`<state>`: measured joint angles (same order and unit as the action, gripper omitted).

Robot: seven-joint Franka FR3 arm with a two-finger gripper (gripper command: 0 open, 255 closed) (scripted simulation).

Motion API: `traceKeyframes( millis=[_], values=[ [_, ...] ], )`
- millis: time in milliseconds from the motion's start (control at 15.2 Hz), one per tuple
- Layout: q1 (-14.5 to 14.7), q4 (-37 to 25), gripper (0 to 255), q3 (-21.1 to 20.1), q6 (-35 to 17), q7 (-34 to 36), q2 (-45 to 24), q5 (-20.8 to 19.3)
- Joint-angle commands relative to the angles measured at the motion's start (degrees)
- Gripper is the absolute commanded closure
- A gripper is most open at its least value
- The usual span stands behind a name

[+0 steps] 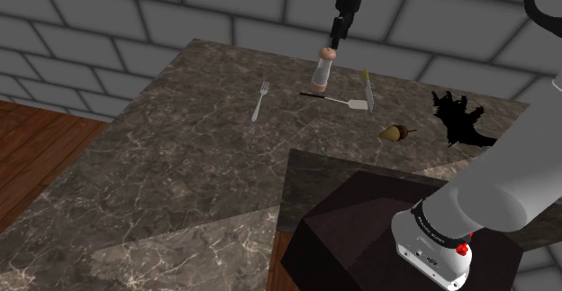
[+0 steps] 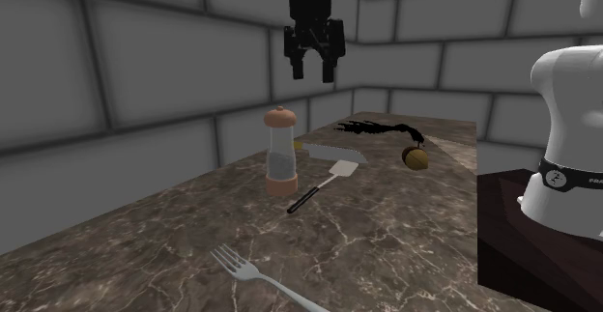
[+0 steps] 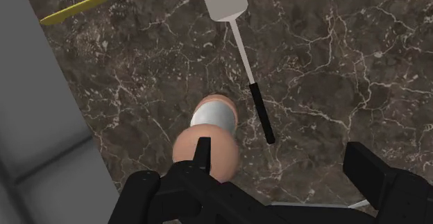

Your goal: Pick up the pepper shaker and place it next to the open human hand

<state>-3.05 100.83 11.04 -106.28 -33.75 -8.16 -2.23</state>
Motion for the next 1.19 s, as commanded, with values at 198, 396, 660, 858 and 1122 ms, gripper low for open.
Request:
traceKeyframes(
  millis=[198,396,660,858,1122],
  values=[
    [-2.2,-13.7,0,0.1,1.9,-4.9,-13.1,2.9],
    [-3.1,-18.6,0,-0.2,2.4,-6.3,-17.9,3.8],
    [-3.1,-15.9,0,-0.3,-0.5,-6.3,-18.1,3.9],
    [-3.1,-14.3,0,-0.3,-2.4,-6.3,-18.4,3.9],
    [-3.1,-14.3,0,-0.3,-2.4,-6.3,-18.4,3.9]
  ],
)
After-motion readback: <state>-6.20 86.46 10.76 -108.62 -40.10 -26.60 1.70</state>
